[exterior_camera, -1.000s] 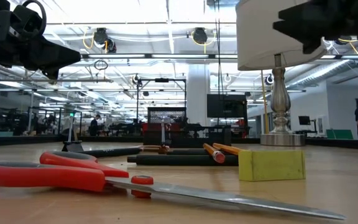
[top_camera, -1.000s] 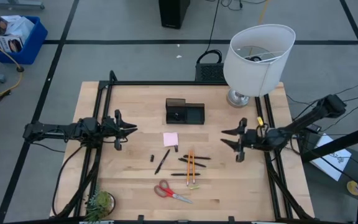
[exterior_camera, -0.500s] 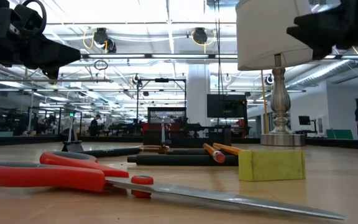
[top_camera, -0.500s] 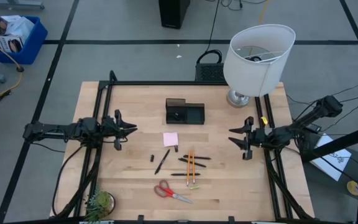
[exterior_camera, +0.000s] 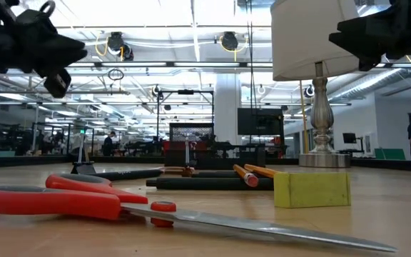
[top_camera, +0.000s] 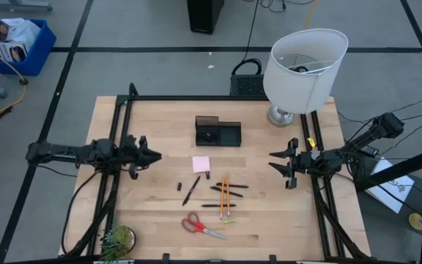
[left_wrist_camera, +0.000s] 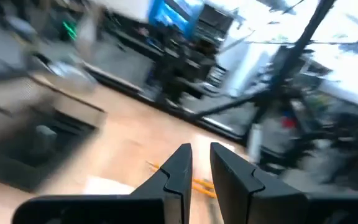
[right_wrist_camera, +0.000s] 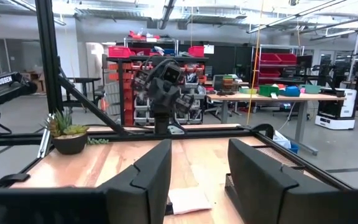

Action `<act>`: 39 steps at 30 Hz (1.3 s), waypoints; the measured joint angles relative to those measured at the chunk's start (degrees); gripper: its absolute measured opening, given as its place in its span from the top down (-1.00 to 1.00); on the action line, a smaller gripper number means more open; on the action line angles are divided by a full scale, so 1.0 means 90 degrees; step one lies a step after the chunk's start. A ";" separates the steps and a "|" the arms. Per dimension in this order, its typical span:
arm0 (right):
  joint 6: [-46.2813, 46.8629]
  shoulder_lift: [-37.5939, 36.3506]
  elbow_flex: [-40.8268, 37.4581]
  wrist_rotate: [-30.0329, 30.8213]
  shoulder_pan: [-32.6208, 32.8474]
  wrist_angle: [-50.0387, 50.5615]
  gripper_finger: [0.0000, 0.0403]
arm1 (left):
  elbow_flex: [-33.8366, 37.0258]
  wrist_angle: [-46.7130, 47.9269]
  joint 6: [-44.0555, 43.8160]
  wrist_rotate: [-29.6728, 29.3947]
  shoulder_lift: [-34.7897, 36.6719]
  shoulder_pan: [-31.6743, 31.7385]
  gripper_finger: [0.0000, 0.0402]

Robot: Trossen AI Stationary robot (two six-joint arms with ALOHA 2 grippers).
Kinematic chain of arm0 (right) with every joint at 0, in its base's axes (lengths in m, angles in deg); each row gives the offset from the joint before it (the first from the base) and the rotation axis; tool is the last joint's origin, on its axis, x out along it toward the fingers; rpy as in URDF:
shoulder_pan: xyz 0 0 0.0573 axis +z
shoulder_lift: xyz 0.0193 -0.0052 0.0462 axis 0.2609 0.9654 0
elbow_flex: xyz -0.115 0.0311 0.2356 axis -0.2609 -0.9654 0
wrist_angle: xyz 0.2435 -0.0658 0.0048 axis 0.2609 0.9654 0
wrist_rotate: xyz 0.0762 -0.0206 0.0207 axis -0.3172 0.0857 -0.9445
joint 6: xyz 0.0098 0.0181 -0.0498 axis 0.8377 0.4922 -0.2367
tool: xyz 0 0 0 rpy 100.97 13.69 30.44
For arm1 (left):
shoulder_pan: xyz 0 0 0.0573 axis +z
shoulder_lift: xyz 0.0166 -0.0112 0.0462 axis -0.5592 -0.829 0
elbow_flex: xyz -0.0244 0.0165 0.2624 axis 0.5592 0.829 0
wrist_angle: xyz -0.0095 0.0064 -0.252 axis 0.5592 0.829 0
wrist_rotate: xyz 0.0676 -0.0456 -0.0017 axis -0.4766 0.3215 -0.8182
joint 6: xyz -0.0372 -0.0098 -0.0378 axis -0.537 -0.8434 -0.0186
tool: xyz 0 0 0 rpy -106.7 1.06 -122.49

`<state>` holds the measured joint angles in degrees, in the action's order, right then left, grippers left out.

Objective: Pick and place office supplies into organizer
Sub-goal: Put the black binder clip into the desk organizer

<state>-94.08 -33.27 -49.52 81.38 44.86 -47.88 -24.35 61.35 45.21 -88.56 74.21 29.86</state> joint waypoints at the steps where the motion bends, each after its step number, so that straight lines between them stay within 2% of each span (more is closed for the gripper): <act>1: 0.0000 0.0000 0.0000 0.0002 0.0000 0.0001 0.25 | 0.0001 -0.0041 -0.0067 0.0049 -0.0032 -0.0039 0.69; 3: 0.0000 -0.0001 0.0000 0.0001 0.0000 0.0001 0.26 | 0.0002 -0.0400 -0.0216 -0.0275 -0.0119 -0.0122 0.69; 5: 0.0000 0.0000 -0.0004 0.0000 0.0000 0.0000 0.26 | 0.0000 -0.0708 -0.0717 -0.1023 -0.0224 -0.0227 0.69; 11: -0.0001 0.0000 -0.0007 0.0000 0.0000 0.0001 0.24 | 0.0002 -0.0375 -0.1968 -0.3170 -0.0957 -0.0771 0.69; 18: 0.0000 0.0000 -0.0012 0.0000 0.0000 0.0001 0.26 | 0.0002 -0.0528 -0.3566 -0.4363 -0.2391 -0.1533 0.69; 23: 0.0000 0.0000 -0.0015 0.0000 0.0000 0.0001 0.24 | -0.0089 -0.1090 -0.3948 -0.4853 -0.3511 -0.2122 0.69; 27: -0.0002 0.0000 -0.0015 0.0000 0.0000 0.0001 0.25 | -0.0735 -0.0965 -0.4063 -0.5227 -0.4480 -0.2521 0.69; 31: 0.0000 0.0000 -0.0015 0.0000 -0.0001 0.0001 0.26 | -0.1755 -0.0334 -0.4110 -0.5393 -0.5587 -0.2814 0.69; 35: 0.0000 0.0000 -0.0015 0.0000 0.0000 0.0001 0.25 | -0.2844 0.0976 -0.5069 -0.5503 -0.6670 -0.2962 0.69; 39: -0.0002 0.0000 -0.0015 -0.0002 -0.0002 0.0003 0.25 | -0.3802 0.1751 -0.5586 -0.5486 -0.7440 -0.3089 0.69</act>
<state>-94.10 -33.27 -49.65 81.36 44.84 -47.85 -58.57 77.10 -5.07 -137.93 7.25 2.07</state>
